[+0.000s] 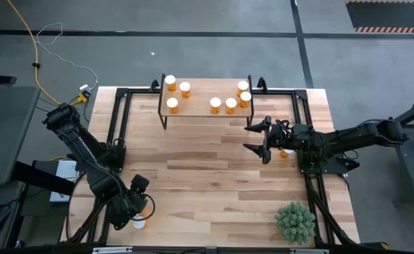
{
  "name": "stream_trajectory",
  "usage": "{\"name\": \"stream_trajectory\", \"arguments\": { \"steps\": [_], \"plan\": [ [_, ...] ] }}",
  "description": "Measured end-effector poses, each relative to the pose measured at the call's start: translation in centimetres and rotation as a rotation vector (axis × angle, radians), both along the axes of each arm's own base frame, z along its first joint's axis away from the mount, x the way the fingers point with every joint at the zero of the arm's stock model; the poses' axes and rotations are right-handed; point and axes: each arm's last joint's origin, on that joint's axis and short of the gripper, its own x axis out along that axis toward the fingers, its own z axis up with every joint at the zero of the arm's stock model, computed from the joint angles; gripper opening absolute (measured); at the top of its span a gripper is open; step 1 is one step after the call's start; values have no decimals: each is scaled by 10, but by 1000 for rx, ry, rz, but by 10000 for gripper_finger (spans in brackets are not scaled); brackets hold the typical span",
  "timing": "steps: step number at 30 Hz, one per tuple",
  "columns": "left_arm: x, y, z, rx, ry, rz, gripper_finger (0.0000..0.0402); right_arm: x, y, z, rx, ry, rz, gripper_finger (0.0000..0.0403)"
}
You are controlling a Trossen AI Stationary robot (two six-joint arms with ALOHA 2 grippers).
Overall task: Pick and place medicine bottles onto shelf by color
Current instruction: Put the orange pill bottle on the shelf
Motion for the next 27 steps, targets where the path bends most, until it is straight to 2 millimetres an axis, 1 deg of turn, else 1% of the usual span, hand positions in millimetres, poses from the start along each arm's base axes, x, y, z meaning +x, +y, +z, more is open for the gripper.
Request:
{"name": "stream_trajectory", "arguments": {
  "steps": [11, 17, 22, 27],
  "plan": [
    [-4, -7, -3, 61, -45, -216, 280, 0, 0, 0, 0, 1, 0, 328],
    [-1, -15, -18, 122, -9, -342, 280, 0, 0, -1, 0, 6, 0, 328],
    [2, -18, -30, 152, 35, -359, 280, 0, 0, -1, 0, 5, 0, 328],
    [6, -23, -36, 151, 18, -382, 280, 0, 0, -1, 0, 5, 0, 328]
  ]
}}
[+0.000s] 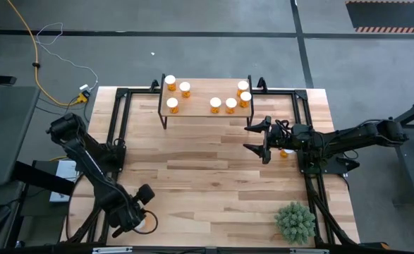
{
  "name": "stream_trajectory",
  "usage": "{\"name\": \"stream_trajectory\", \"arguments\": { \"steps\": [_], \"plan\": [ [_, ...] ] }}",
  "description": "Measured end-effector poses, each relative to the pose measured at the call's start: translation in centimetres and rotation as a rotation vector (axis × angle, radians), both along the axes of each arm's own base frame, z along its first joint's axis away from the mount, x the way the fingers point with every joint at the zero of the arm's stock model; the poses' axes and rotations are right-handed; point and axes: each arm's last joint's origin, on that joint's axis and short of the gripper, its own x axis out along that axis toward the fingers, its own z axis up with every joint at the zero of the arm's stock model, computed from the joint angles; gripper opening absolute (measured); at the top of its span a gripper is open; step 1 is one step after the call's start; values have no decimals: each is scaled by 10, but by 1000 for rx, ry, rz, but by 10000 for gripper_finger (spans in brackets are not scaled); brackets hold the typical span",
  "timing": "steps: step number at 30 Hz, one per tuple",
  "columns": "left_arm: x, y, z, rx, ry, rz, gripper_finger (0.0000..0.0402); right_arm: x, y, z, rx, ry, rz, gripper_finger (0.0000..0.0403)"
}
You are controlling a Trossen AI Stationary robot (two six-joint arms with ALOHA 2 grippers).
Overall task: Pick and place medicine bottles onto shelf by color
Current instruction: Put the orange pill bottle on the shelf
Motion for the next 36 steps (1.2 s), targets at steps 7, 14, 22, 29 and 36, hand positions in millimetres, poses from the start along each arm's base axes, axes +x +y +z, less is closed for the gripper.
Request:
{"name": "stream_trajectory", "arguments": {
  "steps": [7, 14, 22, 29, 36],
  "plan": [
    [4, -4, -2, -23, -26, -35, 280, 0, 0, 0, 0, 2, 0, 328],
    [4, -3, -2, -12, -32, -80, 280, 0, 0, -1, 0, 8, 0, 328],
    [4, -3, -2, -1, -35, -127, 268, 0, 0, -1, 0, 10, 0, 328],
    [3, -1, -2, 16, -22, -136, 236, 0, 0, -1, 0, 15, 0, 328],
    [3, -1, -2, 18, -20, -136, 220, 0, 0, -1, 0, 15, 0, 328]
  ]
}}
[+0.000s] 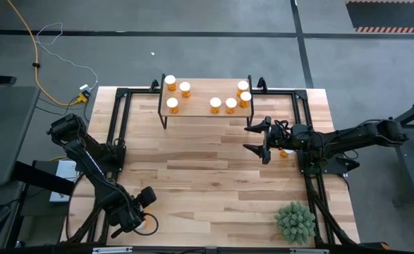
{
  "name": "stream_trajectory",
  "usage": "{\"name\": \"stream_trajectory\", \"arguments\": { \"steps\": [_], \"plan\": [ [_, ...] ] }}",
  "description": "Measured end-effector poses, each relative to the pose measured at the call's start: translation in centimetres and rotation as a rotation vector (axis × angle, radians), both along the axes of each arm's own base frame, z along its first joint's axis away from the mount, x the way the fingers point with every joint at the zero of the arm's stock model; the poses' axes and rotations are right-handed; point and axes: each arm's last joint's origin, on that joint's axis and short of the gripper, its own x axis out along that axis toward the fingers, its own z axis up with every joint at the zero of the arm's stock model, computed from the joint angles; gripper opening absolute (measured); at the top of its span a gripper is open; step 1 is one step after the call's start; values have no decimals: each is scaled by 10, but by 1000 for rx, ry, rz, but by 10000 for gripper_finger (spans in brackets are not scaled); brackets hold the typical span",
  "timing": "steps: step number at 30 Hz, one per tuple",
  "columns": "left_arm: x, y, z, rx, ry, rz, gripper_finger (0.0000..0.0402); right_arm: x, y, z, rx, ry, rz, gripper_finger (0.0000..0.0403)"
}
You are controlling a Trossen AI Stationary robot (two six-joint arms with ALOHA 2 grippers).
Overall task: Pick and place medicine bottles onto shelf by color
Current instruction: Put the orange pill bottle on the shelf
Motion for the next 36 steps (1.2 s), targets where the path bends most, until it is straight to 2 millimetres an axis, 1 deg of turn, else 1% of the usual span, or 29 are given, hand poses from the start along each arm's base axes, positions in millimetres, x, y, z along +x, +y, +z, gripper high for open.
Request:
{"name": "stream_trajectory", "arguments": {
  "steps": [6, 10, 15, 18, 21, 24, 28, 33, 36],
  "plan": [
    [0, 1, 0, 22, -21, -3, 213, 0, 0, 0, 0, 0, 0, 328],
    [4, 6, 3, 29, -41, 22, 212, 0, 0, 0, 0, 0, 0, 328],
    [9, 22, 13, 29, -46, 102, 212, 0, 0, 0, 0, -1, 0, 328],
    [11, 39, 26, 27, -81, 202, 212, 0, 0, 0, 0, 0, 0, 328],
    [15, 59, 45, 65, -142, 332, 212, 0, 0, 0, 0, -1, 0, 328],
    [24, 83, 71, 119, -246, 460, 212, 0, 0, 0, -4, 0, 0, 328],
    [46, 116, 109, 151, -365, 578, 212, 0, 0, 0, -3, -4, -1, 328],
    [75, 167, 154, 164, -473, 744, 212, 0, 0, 2, 0, -15, -1, 328],
    [89, 205, 184, 143, -542, 891, 212, 0, 0, 2, 0, -16, -1, 328]
  ]
}}
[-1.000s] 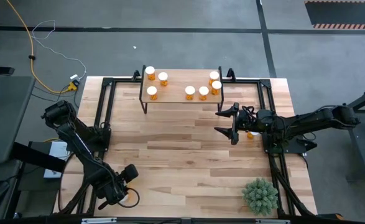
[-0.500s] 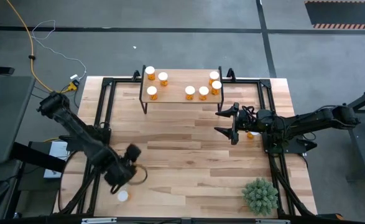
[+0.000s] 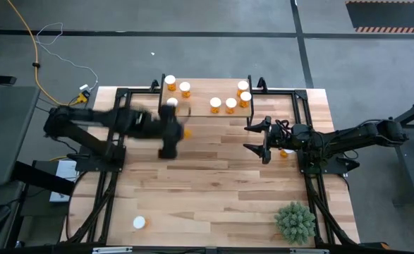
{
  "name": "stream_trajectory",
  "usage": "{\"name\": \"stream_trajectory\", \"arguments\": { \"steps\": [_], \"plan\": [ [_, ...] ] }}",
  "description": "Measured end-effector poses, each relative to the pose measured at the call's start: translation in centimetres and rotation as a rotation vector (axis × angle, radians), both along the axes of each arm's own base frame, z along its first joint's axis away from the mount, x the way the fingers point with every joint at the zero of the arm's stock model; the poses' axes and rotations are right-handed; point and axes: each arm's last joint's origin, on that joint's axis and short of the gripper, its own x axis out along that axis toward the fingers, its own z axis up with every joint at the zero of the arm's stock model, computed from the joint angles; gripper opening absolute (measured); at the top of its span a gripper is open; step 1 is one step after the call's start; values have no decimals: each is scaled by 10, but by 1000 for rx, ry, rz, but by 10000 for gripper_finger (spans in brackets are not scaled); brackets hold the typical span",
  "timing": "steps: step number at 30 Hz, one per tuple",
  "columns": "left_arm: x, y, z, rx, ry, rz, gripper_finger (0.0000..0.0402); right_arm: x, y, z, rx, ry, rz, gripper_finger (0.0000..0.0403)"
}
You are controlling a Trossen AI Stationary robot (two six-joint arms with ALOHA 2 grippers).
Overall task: Pick and place medicine bottles onto shelf by color
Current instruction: Put the orange pill bottle on the shelf
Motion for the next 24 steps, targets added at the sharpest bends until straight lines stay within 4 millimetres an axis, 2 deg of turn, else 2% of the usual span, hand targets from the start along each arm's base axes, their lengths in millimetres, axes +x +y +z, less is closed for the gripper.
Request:
{"name": "stream_trajectory", "arguments": {
  "steps": [4, 8, 12, 16, 19, 24],
  "plan": [
    [14, 51, 28, -71, -90, 140, 212, 0, 0, 0, 0, 0, 0, 328],
    [23, 99, 40, -164, -125, 236, 211, 0, 0, 0, 0, 0, 0, 328],
    [29, 140, 27, -290, -42, 345, 211, 0, 0, 0, 0, 2, 0, 328],
    [32, 169, 6, -359, 80, 469, 211, 0, 0, 0, 0, 3, 0, 328],
    [36, 184, -11, -388, 125, 523, 211, 0, 0, 0, 0, 4, 0, 328],
    [42, 194, -25, -397, 165, 524, 211, 0, 0, -1, 0, 9, 0, 328]
  ]
}}
